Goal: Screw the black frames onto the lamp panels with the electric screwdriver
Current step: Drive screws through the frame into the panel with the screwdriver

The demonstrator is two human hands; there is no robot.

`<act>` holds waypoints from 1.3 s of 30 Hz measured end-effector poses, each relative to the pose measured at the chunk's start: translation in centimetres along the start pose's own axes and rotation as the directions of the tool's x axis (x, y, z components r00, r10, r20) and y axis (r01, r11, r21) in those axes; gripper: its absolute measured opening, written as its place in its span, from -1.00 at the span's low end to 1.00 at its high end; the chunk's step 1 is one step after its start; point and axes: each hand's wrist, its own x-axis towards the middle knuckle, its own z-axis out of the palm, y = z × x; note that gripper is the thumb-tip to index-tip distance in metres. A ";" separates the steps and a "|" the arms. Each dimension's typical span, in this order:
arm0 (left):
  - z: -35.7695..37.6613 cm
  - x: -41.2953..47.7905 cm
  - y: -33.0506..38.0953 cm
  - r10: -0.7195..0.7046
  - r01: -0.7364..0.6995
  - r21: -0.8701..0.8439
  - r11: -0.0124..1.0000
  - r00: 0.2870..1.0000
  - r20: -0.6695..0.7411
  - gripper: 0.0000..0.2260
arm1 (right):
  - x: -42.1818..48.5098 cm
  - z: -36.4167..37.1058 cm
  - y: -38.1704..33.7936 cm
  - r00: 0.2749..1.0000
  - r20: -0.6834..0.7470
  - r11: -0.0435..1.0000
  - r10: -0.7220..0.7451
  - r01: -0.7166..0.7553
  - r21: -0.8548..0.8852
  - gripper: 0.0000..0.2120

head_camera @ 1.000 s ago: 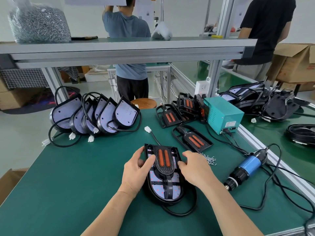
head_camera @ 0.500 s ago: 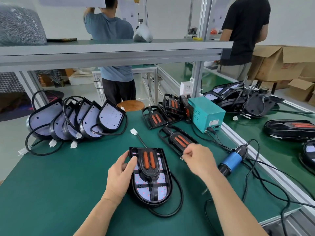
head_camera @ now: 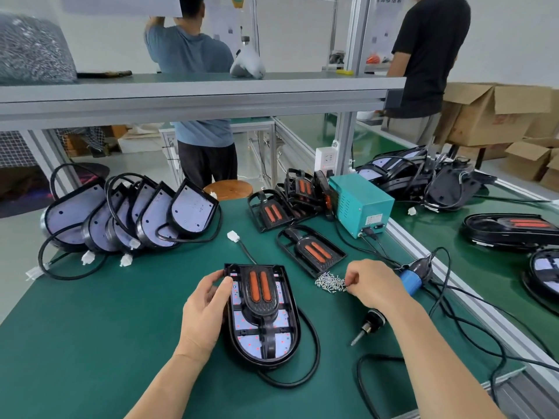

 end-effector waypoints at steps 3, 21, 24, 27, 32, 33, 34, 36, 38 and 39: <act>0.2 -0.3 1.0 0.160 -0.116 0.256 0.960 0.975 -0.156 -0.61 | -0.1 0.1 0.1 0.999 0.028 0.999 -0.028 0.030 -0.041 -0.88; 6.7 -2.7 6.7 0.531 -0.657 0.425 0.623 0.754 0.386 -0.90 | -4.0 0.0 -6.4 0.982 -0.060 0.626 -0.180 0.162 0.763 -0.73; 6.6 -2.8 6.3 0.531 -0.603 0.441 0.665 0.796 0.288 -0.97 | -4.2 0.0 -6.8 0.978 -0.106 0.575 -0.182 0.193 0.795 -0.72; 6.5 -2.8 6.2 0.562 -0.613 0.457 0.644 0.785 0.261 -0.93 | -4.7 -0.3 -7.0 0.979 -0.114 0.554 -0.166 0.188 0.811 -0.74; 6.0 -2.5 5.8 0.513 -0.591 0.492 0.640 0.805 0.300 -0.89 | -4.9 -0.6 -5.4 0.990 -0.142 0.701 -0.025 0.119 0.703 -0.66; 5.9 -2.4 5.7 0.489 -0.567 0.512 0.645 0.821 0.294 -0.90 | -4.7 -0.7 -4.5 0.974 -0.221 0.806 0.052 0.090 0.585 -0.64; 5.8 -2.3 5.6 0.466 -0.545 0.535 0.645 0.836 0.291 -0.91 | -4.5 -0.8 -3.4 0.946 -0.297 0.880 0.129 0.029 0.475 -0.64; 5.6 -2.3 5.4 0.428 -0.508 0.571 0.645 0.859 0.281 -0.91 | -4.3 -0.9 -0.9 0.898 -0.336 0.907 0.284 -0.138 0.397 -0.60; 5.6 -2.3 5.4 0.386 -0.471 0.592 0.654 0.881 0.273 -0.91 | -4.2 -0.5 1.5 0.867 -0.299 0.885 0.399 -0.279 0.371 -0.50; 5.6 -2.3 5.5 0.367 -0.456 0.597 0.661 0.889 0.272 -0.91 | -4.2 -0.2 2.4 0.851 -0.291 0.875 0.436 -0.325 0.359 -0.45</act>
